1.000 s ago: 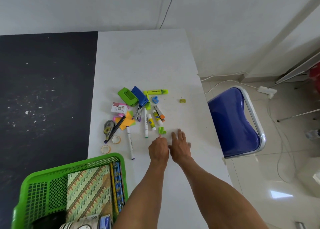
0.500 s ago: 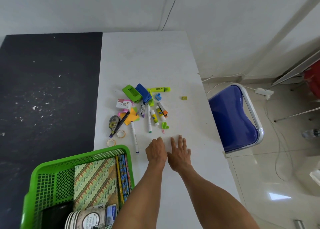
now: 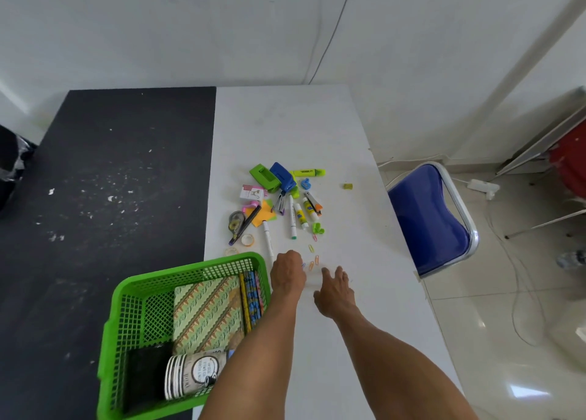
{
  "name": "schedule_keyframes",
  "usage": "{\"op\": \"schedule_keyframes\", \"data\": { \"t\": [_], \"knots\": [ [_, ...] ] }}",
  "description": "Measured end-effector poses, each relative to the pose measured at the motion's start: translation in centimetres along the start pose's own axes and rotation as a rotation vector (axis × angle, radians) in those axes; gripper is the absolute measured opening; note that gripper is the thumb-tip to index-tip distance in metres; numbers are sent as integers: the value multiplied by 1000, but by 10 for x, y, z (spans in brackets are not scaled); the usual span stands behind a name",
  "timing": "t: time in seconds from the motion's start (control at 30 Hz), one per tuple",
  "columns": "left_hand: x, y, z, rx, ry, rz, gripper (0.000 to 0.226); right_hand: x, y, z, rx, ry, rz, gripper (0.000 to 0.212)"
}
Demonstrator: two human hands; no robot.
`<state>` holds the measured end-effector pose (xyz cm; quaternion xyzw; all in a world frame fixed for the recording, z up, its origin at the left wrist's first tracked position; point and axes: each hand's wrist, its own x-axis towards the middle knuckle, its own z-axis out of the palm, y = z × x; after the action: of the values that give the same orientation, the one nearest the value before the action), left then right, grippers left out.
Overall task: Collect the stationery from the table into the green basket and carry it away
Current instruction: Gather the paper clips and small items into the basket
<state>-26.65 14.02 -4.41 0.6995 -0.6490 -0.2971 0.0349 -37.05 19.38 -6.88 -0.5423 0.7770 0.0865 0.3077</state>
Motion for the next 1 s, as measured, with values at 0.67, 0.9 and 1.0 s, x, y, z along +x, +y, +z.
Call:
{"op": "schedule_keyframes", "data": {
  "t": [0.67,0.9,1.0],
  "knots": [
    [5,7,15,-117,68,13,27,9,9,-3,5,23,29,62],
    [18,8,19,-105,59,-16,27,23,13,-5,0,18,25,58],
    [20,10,19,-90,30,-16,23,25,12,-6,4,18,28,58]
  ]
}}
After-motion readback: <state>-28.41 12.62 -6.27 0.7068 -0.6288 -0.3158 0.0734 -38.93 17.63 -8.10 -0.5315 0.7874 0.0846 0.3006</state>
